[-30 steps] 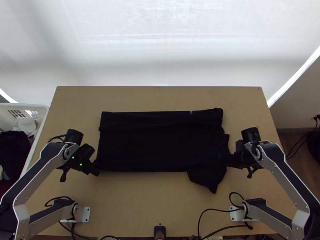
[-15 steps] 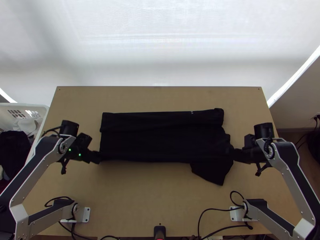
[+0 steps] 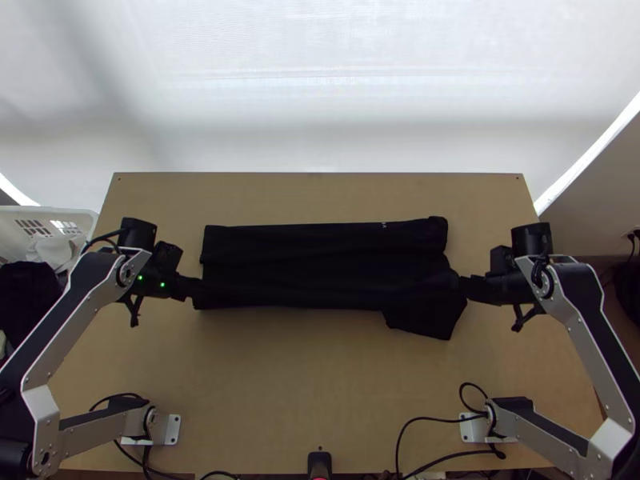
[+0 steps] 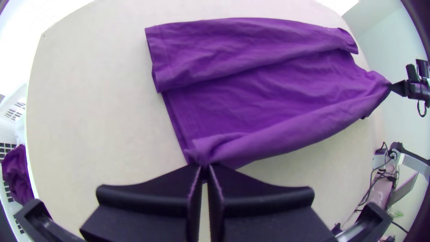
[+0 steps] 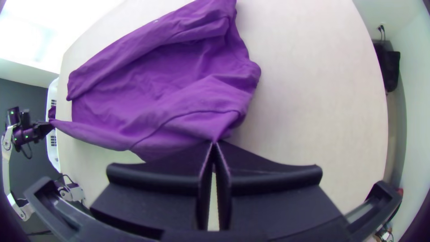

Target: Fold the t-shirt

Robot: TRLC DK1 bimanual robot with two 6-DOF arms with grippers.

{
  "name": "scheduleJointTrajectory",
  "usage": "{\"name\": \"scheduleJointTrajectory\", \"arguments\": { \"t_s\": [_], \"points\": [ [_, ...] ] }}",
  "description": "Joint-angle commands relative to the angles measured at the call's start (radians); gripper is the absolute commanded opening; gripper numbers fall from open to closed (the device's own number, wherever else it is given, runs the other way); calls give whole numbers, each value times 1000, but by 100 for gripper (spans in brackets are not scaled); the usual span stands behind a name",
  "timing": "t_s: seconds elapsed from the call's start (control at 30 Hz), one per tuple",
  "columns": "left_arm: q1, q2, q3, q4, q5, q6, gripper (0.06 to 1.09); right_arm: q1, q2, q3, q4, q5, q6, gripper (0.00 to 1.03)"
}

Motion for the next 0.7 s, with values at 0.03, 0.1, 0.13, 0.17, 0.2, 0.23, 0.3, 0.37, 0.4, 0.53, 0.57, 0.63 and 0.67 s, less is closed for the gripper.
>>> {"name": "scheduleJointTrajectory", "arguments": {
  "t_s": [0.03, 0.1, 0.13, 0.17, 0.2, 0.23, 0.3, 0.37, 0.4, 0.53, 0.57, 0.63, 0.67],
  "points": [
    [21, 36, 71, 26, 9, -35, 10, 9, 38, 33, 9, 12, 4, 3],
    [26, 55, 93, 27, 9, -37, 10, 13, 65, 48, 13, 12, 5, 3],
    [29, 65, 105, 29, 9, -38, 10, 15, 78, 57, 16, 14, 5, 3],
    [29, 74, 116, 29, 9, -38, 10, 15, 92, 70, 19, 14, 7, 3],
    [29, 83, 125, 32, 9, -38, 10, 15, 108, 83, 19, 15, 7, 3],
    [29, 92, 139, 35, 9, -40, 10, 15, 124, 97, 21, 17, 7, 3],
    [29, 112, 166, 35, 9, -43, 10, 17, 159, 131, 22, 25, 7, 3],
    [29, 138, 200, 37, 7, -41, 10, 18, 199, 171, 24, 31, 7, 3],
    [29, 151, 217, 37, 7, -41, 10, 20, 219, 194, 25, 35, 7, 3],
    [29, 203, 283, 37, 7, -40, 10, 21, 312, 295, 35, 51, 5, 3],
    [29, 218, 300, 37, 5, -38, 10, 21, 337, 320, 36, 52, 5, 3],
    [31, 246, 333, 37, 4, -38, 10, 21, 388, 367, 44, 60, 5, 3],
    [31, 258, 347, 37, 2, -37, 10, 21, 414, 392, 45, 62, 5, 3]
  ]
}}
